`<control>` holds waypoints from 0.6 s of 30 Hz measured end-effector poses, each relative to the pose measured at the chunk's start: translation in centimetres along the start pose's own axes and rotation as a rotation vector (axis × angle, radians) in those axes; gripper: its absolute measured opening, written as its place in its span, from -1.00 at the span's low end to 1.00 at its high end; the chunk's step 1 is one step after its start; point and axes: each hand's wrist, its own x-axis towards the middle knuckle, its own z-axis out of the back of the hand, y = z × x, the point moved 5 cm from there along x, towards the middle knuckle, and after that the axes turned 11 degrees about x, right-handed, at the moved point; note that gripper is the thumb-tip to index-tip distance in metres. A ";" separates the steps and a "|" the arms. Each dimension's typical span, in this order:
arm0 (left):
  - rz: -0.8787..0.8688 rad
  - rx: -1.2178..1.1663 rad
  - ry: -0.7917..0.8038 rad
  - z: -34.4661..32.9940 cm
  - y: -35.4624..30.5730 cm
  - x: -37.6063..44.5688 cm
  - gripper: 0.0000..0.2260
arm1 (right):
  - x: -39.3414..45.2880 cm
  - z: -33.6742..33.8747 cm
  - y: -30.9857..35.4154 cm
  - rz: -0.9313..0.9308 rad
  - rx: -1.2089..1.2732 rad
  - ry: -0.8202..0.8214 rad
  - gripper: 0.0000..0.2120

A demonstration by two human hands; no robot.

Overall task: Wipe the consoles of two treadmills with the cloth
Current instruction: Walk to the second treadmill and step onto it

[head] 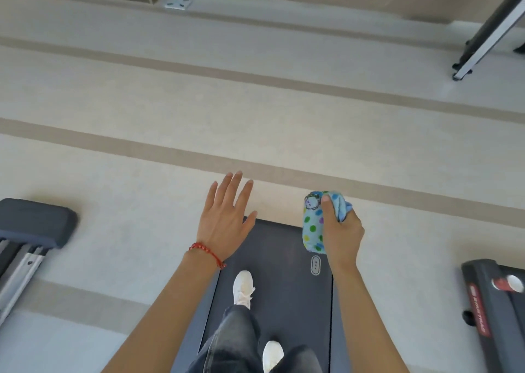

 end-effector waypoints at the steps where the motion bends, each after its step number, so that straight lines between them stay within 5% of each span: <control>1: -0.016 -0.004 0.004 -0.7 0.5 1.6 -0.54 | 1.1 -0.9 0.2 -0.001 -0.002 -0.013 -0.72; 18: -0.146 -0.016 0.047 -8.4 4.8 24.4 -0.51 | 19.1 -11.3 4.8 0.019 -0.054 -0.117 -0.71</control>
